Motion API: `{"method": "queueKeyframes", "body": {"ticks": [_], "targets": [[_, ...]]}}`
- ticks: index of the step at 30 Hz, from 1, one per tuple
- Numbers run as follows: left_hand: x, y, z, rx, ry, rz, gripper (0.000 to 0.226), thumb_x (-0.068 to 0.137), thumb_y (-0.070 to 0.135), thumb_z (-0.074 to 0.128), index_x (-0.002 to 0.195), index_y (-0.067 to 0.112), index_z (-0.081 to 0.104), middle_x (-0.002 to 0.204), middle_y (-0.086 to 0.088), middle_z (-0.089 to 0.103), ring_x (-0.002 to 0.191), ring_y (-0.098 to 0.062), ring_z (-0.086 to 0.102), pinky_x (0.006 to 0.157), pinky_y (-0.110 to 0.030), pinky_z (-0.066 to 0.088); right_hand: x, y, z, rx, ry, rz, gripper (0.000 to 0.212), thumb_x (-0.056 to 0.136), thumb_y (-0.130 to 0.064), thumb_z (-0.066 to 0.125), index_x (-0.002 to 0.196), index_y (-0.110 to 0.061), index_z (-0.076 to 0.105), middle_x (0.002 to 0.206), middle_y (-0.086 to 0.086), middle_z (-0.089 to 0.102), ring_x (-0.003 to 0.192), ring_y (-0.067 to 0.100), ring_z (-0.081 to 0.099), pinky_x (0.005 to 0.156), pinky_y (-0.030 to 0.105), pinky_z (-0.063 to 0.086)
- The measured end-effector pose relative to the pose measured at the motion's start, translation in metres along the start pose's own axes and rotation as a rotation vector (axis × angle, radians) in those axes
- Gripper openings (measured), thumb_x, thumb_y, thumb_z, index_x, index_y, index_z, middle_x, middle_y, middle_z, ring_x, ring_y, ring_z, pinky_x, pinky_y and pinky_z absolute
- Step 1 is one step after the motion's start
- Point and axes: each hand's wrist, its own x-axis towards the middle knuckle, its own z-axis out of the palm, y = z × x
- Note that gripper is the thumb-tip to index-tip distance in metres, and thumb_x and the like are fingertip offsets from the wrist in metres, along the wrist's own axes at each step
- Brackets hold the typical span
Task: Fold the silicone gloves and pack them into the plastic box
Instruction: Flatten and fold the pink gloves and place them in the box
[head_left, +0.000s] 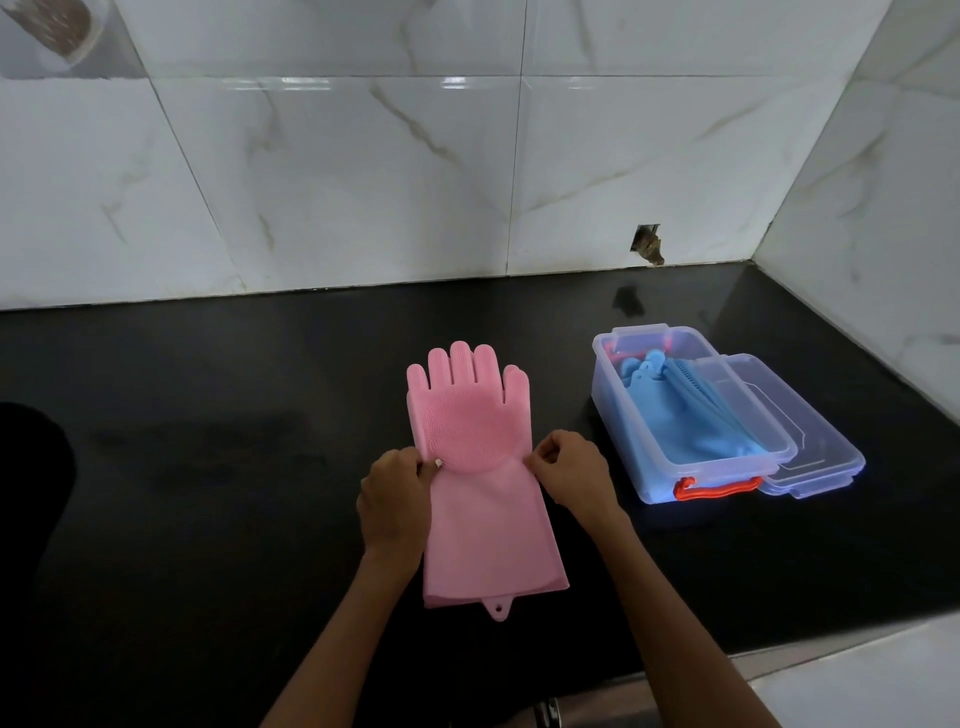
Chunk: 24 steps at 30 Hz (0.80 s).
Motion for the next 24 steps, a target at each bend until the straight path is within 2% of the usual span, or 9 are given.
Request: {"method": "queueKeyframes", "body": {"ticks": [5,8,11,14,17,19,21,22,24], "targets": [[0.002,-0.002,0.0,0.063,-0.001,0.071,0.024,0.091,0.031,0.057,0.077,0.011,0.057,0.072,0.0,0.053,0.058,-0.008,0.049,0.053,-0.016,0.034,0.0,-0.003,-0.002,-0.093,-0.015,-0.041,0.013,0.093,-0.029,0.053,0.088,-0.017,0.055,0.086,0.001,0.061,0.077,0.011,0.057,0.072,0.023,0.045],[0.003,-0.004,0.001,0.072,0.019,0.093,0.024,0.09,0.032,0.059,0.074,0.016,0.05,0.072,0.001,0.052,0.057,-0.008,0.048,0.054,-0.019,0.038,-0.001,-0.002,-0.002,-0.103,-0.003,-0.044,0.013,0.093,-0.029,0.053,0.088,-0.017,0.055,0.091,0.004,0.064,0.079,0.012,0.059,0.072,0.023,0.046],[0.004,-0.013,-0.002,0.124,0.035,0.224,0.02,0.088,0.031,0.062,0.084,0.012,0.059,0.08,-0.002,0.058,0.058,-0.01,0.051,0.057,-0.02,0.043,-0.002,-0.001,-0.003,-0.103,0.024,-0.11,0.009,0.091,-0.029,0.057,0.092,-0.02,0.054,0.097,0.0,0.064,0.082,0.011,0.058,0.077,0.021,0.045],[0.012,-0.029,-0.011,0.275,-0.104,0.486,0.015,0.09,0.025,0.06,0.101,0.016,0.064,0.103,0.0,0.066,0.078,-0.011,0.063,0.073,-0.018,0.051,0.0,0.001,-0.007,-0.22,0.01,-0.268,0.011,0.091,-0.033,0.056,0.097,-0.024,0.053,0.101,-0.011,0.056,0.086,0.011,0.058,0.085,0.022,0.047],[0.021,-0.046,-0.023,0.363,-0.231,0.637,0.028,0.089,0.018,0.061,0.115,0.026,0.061,0.12,0.005,0.062,0.1,-0.009,0.06,0.087,-0.021,0.051,-0.006,0.006,-0.011,-0.281,-0.088,-0.456,0.023,0.089,-0.047,0.045,0.086,-0.031,0.06,0.099,-0.015,0.065,0.084,0.01,0.064,0.073,0.016,0.047],[0.027,-0.05,-0.027,0.418,-0.256,0.71,0.039,0.087,0.014,0.062,0.123,0.029,0.058,0.127,0.006,0.057,0.108,-0.01,0.056,0.089,-0.026,0.052,-0.003,0.012,-0.017,-0.376,-0.148,-0.565,0.027,0.091,-0.051,0.041,0.092,-0.035,0.062,0.107,-0.018,0.062,0.092,0.009,0.061,0.082,0.017,0.044],[0.026,-0.047,-0.032,0.471,-0.277,0.818,0.046,0.081,0.011,0.069,0.123,0.028,0.06,0.129,0.003,0.058,0.111,-0.013,0.058,0.088,-0.027,0.054,0.003,0.019,-0.023,-0.451,-0.216,-0.57,0.026,0.094,-0.049,0.04,0.105,-0.039,0.06,0.122,-0.015,0.057,0.107,0.009,0.056,0.1,0.024,0.043],[0.028,-0.045,-0.035,0.516,-0.293,0.861,0.049,0.072,0.012,0.078,0.117,0.027,0.065,0.123,0.003,0.063,0.107,-0.012,0.062,0.084,-0.026,0.057,0.006,0.02,-0.027,-0.54,-0.243,-0.592,0.026,0.095,-0.044,0.042,0.116,-0.04,0.057,0.132,-0.013,0.053,0.117,0.01,0.052,0.108,0.027,0.037],[0.038,-0.048,-0.04,0.616,-0.236,1.025,0.058,0.048,0.018,0.093,0.101,0.025,0.073,0.106,0.004,0.073,0.092,-0.009,0.07,0.074,-0.023,0.059,0.011,0.019,-0.033,-0.744,-0.238,-0.723,0.038,0.094,-0.033,0.05,0.132,-0.036,0.047,0.146,-0.01,0.042,0.133,0.013,0.04,0.113,0.028,0.025]]}}
